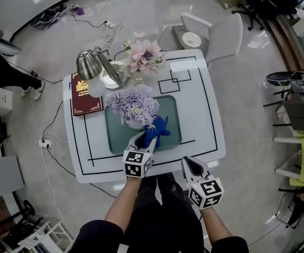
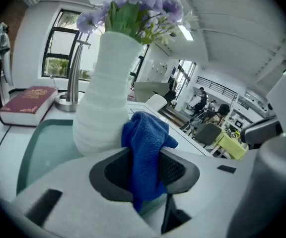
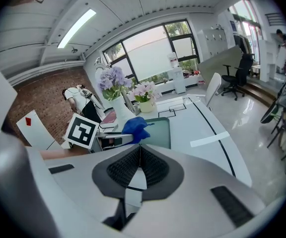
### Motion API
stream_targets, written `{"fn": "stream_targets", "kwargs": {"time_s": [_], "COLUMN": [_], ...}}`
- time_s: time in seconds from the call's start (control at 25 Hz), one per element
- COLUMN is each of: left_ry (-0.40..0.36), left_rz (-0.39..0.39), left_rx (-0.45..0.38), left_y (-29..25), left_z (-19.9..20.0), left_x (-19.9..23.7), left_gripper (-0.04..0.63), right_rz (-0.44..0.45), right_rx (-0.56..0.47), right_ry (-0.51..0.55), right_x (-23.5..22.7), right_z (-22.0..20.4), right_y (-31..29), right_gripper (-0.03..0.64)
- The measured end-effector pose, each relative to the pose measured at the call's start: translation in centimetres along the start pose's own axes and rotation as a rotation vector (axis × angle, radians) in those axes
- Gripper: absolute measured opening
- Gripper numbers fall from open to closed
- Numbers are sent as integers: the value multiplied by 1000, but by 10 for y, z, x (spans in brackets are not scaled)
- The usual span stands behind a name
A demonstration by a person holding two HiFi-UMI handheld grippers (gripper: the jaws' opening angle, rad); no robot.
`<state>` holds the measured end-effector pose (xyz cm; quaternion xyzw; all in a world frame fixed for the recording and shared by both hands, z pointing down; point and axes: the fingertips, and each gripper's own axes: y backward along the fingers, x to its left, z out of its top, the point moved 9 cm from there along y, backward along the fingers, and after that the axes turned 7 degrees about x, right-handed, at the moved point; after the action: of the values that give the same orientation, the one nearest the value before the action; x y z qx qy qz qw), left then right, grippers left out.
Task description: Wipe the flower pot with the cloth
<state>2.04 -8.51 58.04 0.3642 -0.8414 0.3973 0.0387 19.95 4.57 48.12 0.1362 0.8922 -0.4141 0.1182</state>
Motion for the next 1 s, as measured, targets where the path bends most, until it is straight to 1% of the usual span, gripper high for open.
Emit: {"fn": "stream_targets", "kwargs": {"time_s": [0.08,0.12,0.16,0.2,0.28,0.36,0.4,0.48,0.56,0.64,0.76,0.92,1.0], "left_ry": [27,31,29,22,16,38,56,93,128,162,177,186,175], "left_rz": [-4,-11,-19,-24,-17,12,29,56,78,103,135,125,106], "left_rx": [30,27,8,-28,-127,-216,-246,-269,-257,-224,-169,-99,-75], "left_y": [-6,-7,-5,-1,8,14,15,12,5,-3,-16,-29,-31], "left_z": [-7,-8,-6,-1,16,35,43,53,57,56,48,35,28], "left_x": [-3,-6,-11,-17,-28,-32,-32,-31,-28,-23,-19,-21,-22], "left_gripper": [137,137,137,137,137,137,137,137,137,137,137,137,137], "right_rz": [-1,-1,-1,0,2,5,7,13,19,23,25,33,38], "right_rx": [0,-1,-1,-2,-3,-2,-2,1,4,4,3,7,6], "right_ry": [-7,-10,-13,-15,-18,-21,-22,-23,-22,-20,-16,-16,-14], "right_x": [-3,-4,-5,-7,-10,-13,-14,-16,-17,-20,-25,-28,-27], "right_z": [-1,-1,-2,-2,-1,0,0,1,3,5,8,10,11], "right_y": [1,2,2,2,1,0,0,-1,-1,-1,0,0,-1], "right_gripper": [8,8,8,8,8,8,8,8,8,8,8,8,8]}}
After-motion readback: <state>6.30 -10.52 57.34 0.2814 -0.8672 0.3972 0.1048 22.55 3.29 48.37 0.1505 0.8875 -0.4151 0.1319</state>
